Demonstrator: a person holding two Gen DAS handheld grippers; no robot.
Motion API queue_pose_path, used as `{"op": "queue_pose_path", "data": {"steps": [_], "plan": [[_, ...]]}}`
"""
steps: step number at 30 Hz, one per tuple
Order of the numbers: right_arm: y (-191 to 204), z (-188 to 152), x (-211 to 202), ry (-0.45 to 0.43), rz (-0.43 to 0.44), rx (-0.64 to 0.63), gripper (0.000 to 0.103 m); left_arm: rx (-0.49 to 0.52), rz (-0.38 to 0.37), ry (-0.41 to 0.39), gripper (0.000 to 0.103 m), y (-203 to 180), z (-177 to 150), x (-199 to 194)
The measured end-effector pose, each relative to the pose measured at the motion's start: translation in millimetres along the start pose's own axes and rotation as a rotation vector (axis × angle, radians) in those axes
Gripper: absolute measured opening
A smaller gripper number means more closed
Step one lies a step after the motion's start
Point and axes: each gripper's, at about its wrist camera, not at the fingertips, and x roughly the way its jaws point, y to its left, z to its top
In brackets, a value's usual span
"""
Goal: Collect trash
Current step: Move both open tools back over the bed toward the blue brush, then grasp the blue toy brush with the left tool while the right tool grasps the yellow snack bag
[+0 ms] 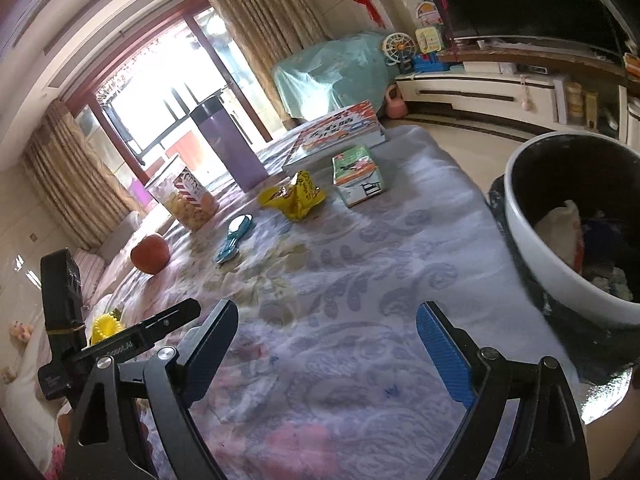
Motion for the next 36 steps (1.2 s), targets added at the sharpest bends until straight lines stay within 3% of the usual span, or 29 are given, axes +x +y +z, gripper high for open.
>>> {"op": "queue_pose_path", "data": {"steps": [16, 25, 26, 28, 29, 36], "plan": [[17.3, 25.9, 44.6, 0.037, 0.06, -0.018, 0.092, 0.006, 0.018, 0.026, 0.069, 13.4, 39.5, 54.8], [13.4, 36.2, 66.5, 0.051, 0.096, 0.015, 0.092, 0.049, 0.088, 0.019, 0.069, 9.9, 66.4, 98.9], [13.5, 37.2, 67.9, 0.051, 0.096, 0.014, 0.092, 0.063, 0.106, 0.024, 0.067, 9.4, 67.8, 104.3], [14.4, 39.9, 72.3, 0.054, 0.097, 0.012, 0.092, 0.074, 0.116, 0.033, 0.051, 11.3, 67.4, 110.3], [15.2, 41.0, 74.7, 0.056, 0.102, 0.011, 0.092, 0.078, 0.113, 0.031, 0.038, 12.4, 66.4, 110.0], [31.6, 47.4, 101.8, 0.07, 0.107, -0.038, 0.091, 0.034, 0.047, 0.022, 0.035, 35.0, 44.1, 76.5]]}}
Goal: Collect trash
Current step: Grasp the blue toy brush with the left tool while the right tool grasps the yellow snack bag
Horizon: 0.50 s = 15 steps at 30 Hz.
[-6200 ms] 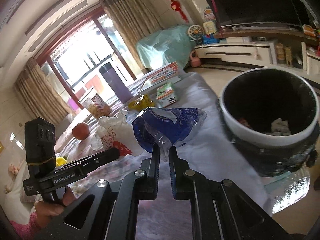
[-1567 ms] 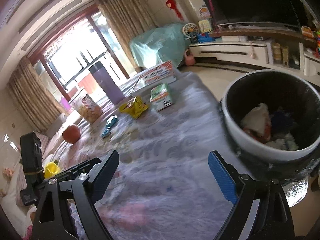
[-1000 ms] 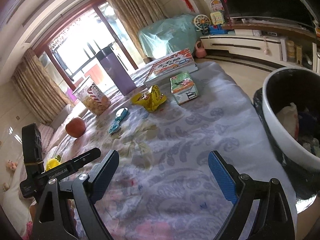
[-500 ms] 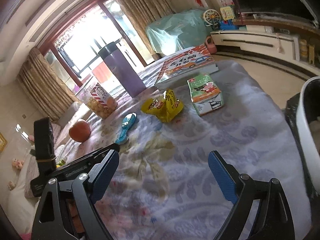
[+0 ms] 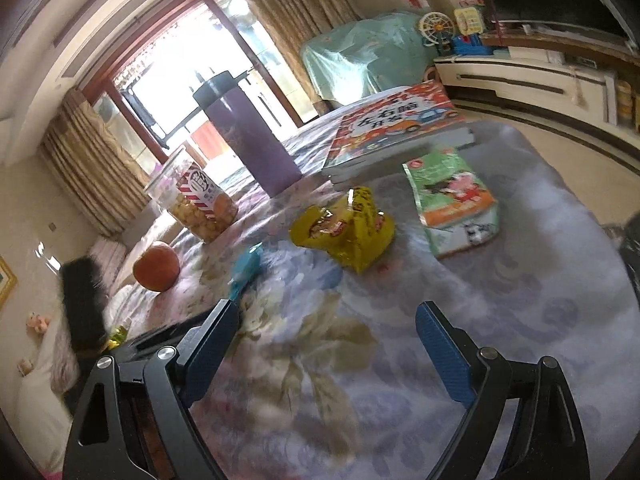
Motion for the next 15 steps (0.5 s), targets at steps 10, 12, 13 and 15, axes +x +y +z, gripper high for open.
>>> {"op": "queue_pose_path", "data": {"steps": [10, 12, 13, 15], "plan": [[14.2, 22.7, 37.4, -0.014, -0.104, -0.095, 0.091, -0.072, -0.013, -0.014, 0.036, 20.6, -53.5, -49.8], [14.2, 26.7, 48.8, -0.004, -0.132, -0.106, 0.091, -0.073, -0.009, -0.018, 0.036, 20.0, -54.2, -51.7], [12.6, 28.5, 55.2, 0.009, -0.145, -0.101, 0.09, -0.073, -0.006, -0.019, 0.036, 19.3, -54.2, -52.3], [9.1, 31.2, 65.1, 0.045, -0.155, -0.087, 0.07, -0.069, -0.003, -0.022, 0.036, 19.2, -53.8, -53.4]]}}
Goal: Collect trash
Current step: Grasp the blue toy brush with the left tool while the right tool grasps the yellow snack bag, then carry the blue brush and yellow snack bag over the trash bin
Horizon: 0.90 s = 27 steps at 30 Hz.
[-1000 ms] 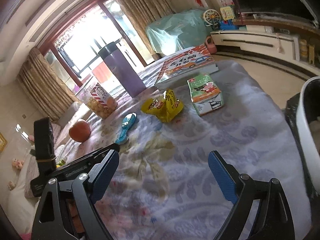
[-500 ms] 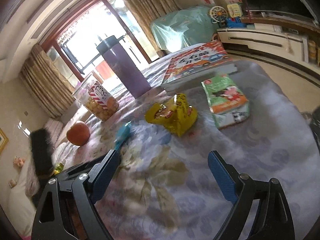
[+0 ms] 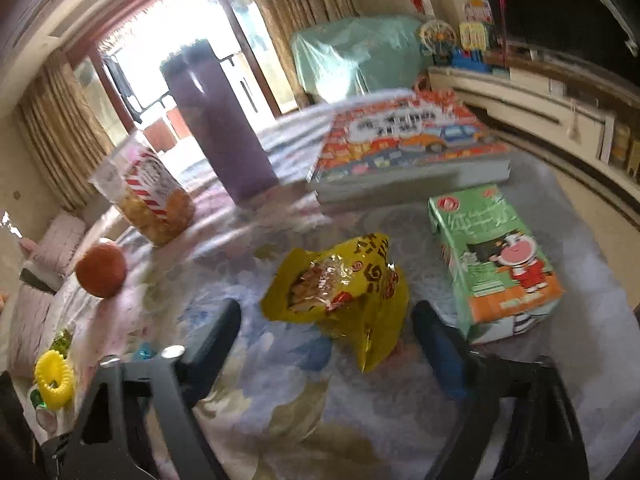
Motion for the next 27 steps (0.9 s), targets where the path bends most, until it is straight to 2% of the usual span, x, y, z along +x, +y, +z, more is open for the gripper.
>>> {"op": "queue_pose_path", "data": {"steps": [2, 6, 7, 9, 11, 16, 19, 20, 21, 27], "plan": [[-1.2, 0.6, 4.7, 0.022, -0.007, 0.007, 0.052, -0.001, 0.005, -0.003, 0.036, -1.5, -0.9, 1.1], [-0.6, -6.6, -12.8, -0.01, 0.012, -0.008, 0.035, -0.009, 0.018, -0.006, 0.039, -0.7, -0.8, 1.6], [-1.3, -11.9, -21.7, -0.015, 0.033, -0.007, 0.035, -0.008, 0.02, -0.007, 0.042, -0.6, 0.2, 2.2], [-2.5, -24.2, -41.2, -0.033, 0.063, -0.004, 0.035, -0.008, 0.041, -0.02, 0.059, -1.4, 0.5, 0.1], [-3.2, -36.1, -57.3, -0.041, 0.08, 0.005, 0.035, -0.017, 0.066, -0.032, 0.069, -0.9, 0.9, -1.3], [-11.2, -79.0, -99.4, -0.055, 0.111, 0.05, 0.035, -0.012, 0.095, -0.003, 0.069, -4.3, 4.6, 6.0], [-15.4, -95.7, -114.3, -0.07, 0.093, 0.077, 0.035, 0.037, 0.118, 0.015, 0.066, -15.6, 9.0, 13.9], [-17.0, -99.8, -118.5, -0.076, 0.091, 0.09, 0.035, 0.058, 0.121, 0.017, 0.053, -20.0, 10.4, 16.6], [-19.0, -101.6, -121.5, -0.081, 0.089, 0.102, 0.035, 0.076, 0.118, 0.02, 0.035, -23.6, 10.8, 18.5], [-20.5, -107.0, -137.4, -0.106, 0.075, 0.111, 0.035, 0.099, 0.082, 0.008, 0.034, -30.6, 3.5, 10.5]]}}
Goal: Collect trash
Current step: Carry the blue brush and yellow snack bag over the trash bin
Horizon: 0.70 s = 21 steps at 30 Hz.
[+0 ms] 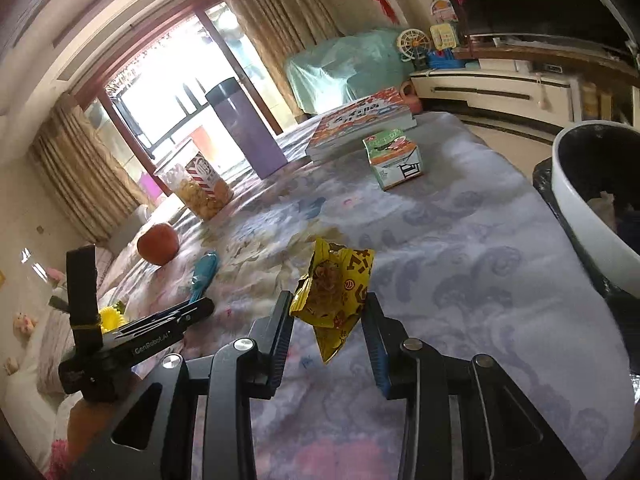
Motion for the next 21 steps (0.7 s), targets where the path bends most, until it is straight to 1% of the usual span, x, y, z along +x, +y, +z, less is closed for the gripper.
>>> {"op": "queue_pose_path", "data": {"steps": [6, 11, 16, 21], "plan": [[-7.5, -5.0, -19.3, -0.028, -0.018, 0.007, 0.035, 0.026, -0.054, -0.011, 0.034, -21.9, -17.2, -24.8], [-11.8, -7.6, -38.3, -0.055, -0.022, 0.011, 0.035, 0.094, -0.112, -0.018, 0.034, -55.0, -25.0, -43.2], [-18.5, -8.5, -58.8, -0.09, -0.042, 0.018, 0.035, 0.153, -0.157, -0.016, 0.034, -82.2, -31.8, -53.4], [-28.7, -10.7, -74.9, -0.106, -0.063, 0.027, 0.035, 0.188, -0.185, -0.014, 0.034, -100.8, -34.0, -58.3]]}}
